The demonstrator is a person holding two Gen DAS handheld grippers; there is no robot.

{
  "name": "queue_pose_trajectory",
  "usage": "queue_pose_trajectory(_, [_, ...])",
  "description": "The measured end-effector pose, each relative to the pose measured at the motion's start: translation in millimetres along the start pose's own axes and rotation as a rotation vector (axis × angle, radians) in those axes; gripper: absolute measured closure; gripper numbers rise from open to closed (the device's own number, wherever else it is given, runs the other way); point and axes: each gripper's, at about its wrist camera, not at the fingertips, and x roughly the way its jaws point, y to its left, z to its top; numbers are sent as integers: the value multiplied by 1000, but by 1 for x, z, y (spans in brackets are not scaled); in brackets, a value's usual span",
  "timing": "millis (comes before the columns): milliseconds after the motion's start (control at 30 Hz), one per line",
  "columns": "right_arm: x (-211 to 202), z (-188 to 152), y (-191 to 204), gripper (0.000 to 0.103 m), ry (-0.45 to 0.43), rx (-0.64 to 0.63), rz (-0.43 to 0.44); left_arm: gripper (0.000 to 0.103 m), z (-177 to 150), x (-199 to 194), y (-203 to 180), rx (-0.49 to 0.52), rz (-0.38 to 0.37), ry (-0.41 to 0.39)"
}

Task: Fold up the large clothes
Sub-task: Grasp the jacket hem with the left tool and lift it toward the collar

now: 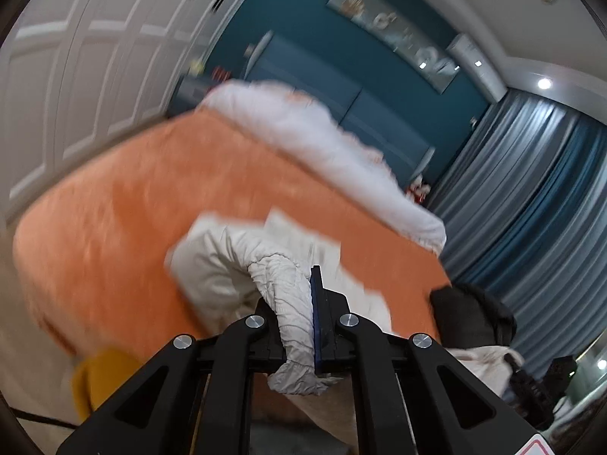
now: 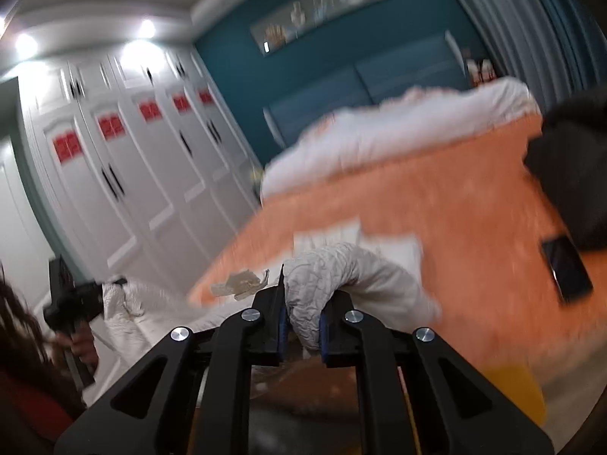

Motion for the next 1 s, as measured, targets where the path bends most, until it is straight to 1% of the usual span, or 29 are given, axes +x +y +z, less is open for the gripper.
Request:
queue_pose_trajectory(33, [10, 11, -4, 92, -30, -7, -3, 98, 9, 9, -5, 32, 18, -28])
queue_pose_trajectory(100, [37, 27, -14, 92, -63, -27, -21, 97, 22, 29, -8, 63, 36, -49])
queue_pose_trajectory(133, [57, 34, -22, 92, -70, -25, -36, 97, 30, 51, -6, 65, 68, -61])
queue_pose_trajectory(200, [93, 43, -40, 92, -59, 17, -58, 96, 40, 84, 3, 51, 96, -50])
queue_pose_trajectory(233, [112, 47, -50, 92, -49, 44, -68, 95, 46, 113, 11, 32, 136, -36])
queue_pose_trajectory(267, [135, 49, -63, 91, -39, 70, -89, 95, 47, 130, 18, 25, 156, -21])
queue_pose_trajectory(300, [154, 50, -71, 90, -29, 80, -112, 93, 49, 153, 26, 21, 186, -3])
queue_pose_trajectory(367, [193, 49, -85, 85, -15, 85, -151, 91, 50, 200, 42, 16, 269, 33])
queue_pose_trajectory(433, [227, 45, -98, 83, 3, 101, -190, 89, 46, 243, 59, 19, 328, 75])
queue_pose_trajectory(500, [251, 39, -106, 80, 25, 110, -227, 88, 38, 286, 78, 13, 373, 140])
queue_pose_trajectory(567, [265, 33, -110, 74, 26, 113, -258, 87, 33, 314, 93, 6, 396, 194])
queue_pose_trajectory(600, [269, 32, -114, 72, 19, 116, -270, 86, 30, 324, 99, -3, 404, 223])
queue_pose_trajectory(633, [270, 32, -116, 61, 5, 120, -283, 85, 30, 332, 105, -22, 402, 244])
queue_pose_trajectory(667, [267, 33, -121, 43, -37, 125, -313, 85, 32, 338, 112, -50, 394, 261])
queue_pose_trajectory(700, [265, 34, -123, 37, -74, 128, -335, 85, 35, 340, 118, -76, 378, 271])
queue_pose_trajectory(733, [264, 37, -127, 37, -92, 131, -347, 84, 40, 342, 121, -96, 356, 274])
queue_pose_trajectory(800, [264, 43, -132, 38, -70, 145, -334, 84, 52, 336, 121, -123, 328, 268])
queue_pose_trajectory(833, [263, 45, -132, 38, -58, 137, -321, 84, 57, 329, 118, -126, 318, 256])
queue_pose_trajectory(867, [262, 45, -130, 39, -50, 116, -314, 84, 64, 320, 112, -129, 288, 230])
queue_pose_trajectory(900, [262, 43, -126, 39, -33, 87, -300, 83, 69, 312, 108, -123, 252, 207])
queue_pose_trajectory(933, [265, 38, -123, 40, -3, 61, -284, 82, 72, 310, 104, -109, 238, 198])
queue_pose_trajectory(967, [272, 32, -122, 40, 41, 42, -270, 82, 74, 315, 100, -74, 238, 206])
queue_pose_trajectory(1000, [282, 25, -123, 40, 89, 31, -268, 81, 72, 326, 96, -23, 267, 249])
